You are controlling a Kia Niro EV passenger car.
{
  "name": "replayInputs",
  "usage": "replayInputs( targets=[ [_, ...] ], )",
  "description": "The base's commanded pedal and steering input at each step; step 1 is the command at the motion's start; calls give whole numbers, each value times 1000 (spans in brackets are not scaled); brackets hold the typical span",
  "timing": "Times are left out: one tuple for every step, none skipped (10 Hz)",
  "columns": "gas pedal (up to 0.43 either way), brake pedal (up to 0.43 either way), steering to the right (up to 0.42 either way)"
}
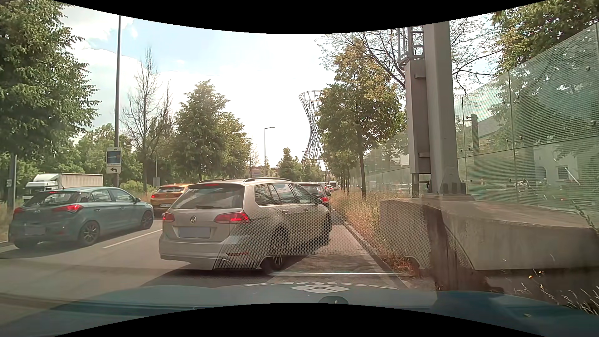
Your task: Follow the waypoints while adhering to traffic rules and regulations
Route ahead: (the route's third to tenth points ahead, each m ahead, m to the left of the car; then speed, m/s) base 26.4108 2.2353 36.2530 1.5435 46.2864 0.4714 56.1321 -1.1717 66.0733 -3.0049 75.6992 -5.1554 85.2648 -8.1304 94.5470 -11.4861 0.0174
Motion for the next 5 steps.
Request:
replayInputs(
  targets=[
    [0,274,-13],
    [0,274,-12],
    [0,280,-13],
    [0,274,-13],
    [0,274,-13]
  ],
)
